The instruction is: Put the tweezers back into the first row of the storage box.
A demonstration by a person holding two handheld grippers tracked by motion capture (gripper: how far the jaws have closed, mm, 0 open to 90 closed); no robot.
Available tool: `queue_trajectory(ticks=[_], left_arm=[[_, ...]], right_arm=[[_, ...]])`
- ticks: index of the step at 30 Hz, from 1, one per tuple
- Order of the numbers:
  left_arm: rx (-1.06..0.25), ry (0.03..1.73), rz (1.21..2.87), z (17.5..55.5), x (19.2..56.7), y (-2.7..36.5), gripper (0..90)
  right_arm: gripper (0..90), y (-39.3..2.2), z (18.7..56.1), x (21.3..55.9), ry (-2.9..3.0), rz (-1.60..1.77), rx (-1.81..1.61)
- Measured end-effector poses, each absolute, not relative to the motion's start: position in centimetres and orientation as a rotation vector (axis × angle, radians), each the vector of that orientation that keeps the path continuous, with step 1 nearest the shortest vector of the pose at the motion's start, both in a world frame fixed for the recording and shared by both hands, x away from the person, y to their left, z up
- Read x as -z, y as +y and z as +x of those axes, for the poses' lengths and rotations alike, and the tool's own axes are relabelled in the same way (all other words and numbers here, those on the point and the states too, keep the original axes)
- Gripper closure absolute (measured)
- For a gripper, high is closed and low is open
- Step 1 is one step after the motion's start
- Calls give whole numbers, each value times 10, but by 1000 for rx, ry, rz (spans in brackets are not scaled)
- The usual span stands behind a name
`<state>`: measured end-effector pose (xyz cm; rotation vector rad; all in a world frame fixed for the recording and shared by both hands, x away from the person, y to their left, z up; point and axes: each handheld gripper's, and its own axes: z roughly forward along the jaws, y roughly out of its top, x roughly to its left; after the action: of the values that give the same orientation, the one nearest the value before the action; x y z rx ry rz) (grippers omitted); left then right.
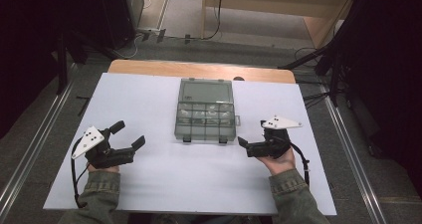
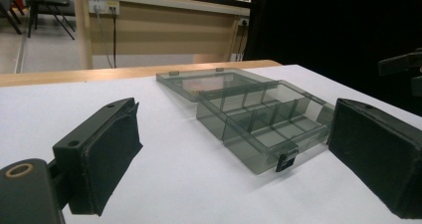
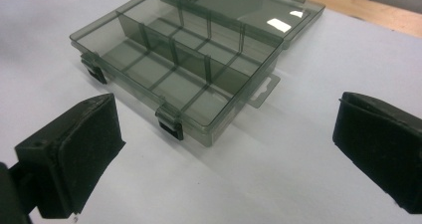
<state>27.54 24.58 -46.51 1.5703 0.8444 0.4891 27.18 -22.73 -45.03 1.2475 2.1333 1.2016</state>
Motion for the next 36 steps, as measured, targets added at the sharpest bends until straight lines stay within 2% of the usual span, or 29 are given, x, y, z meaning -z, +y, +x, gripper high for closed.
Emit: queue_trajectory(ticks=[24,36], left_arm=[[-480,836,1576,276,465,243,57],[-476,834,1578,277,465,241,58]], right_arm=[[0,-281,222,477,1917,1248,-1402],[0,-294,204,489,1787,1223,-1495]])
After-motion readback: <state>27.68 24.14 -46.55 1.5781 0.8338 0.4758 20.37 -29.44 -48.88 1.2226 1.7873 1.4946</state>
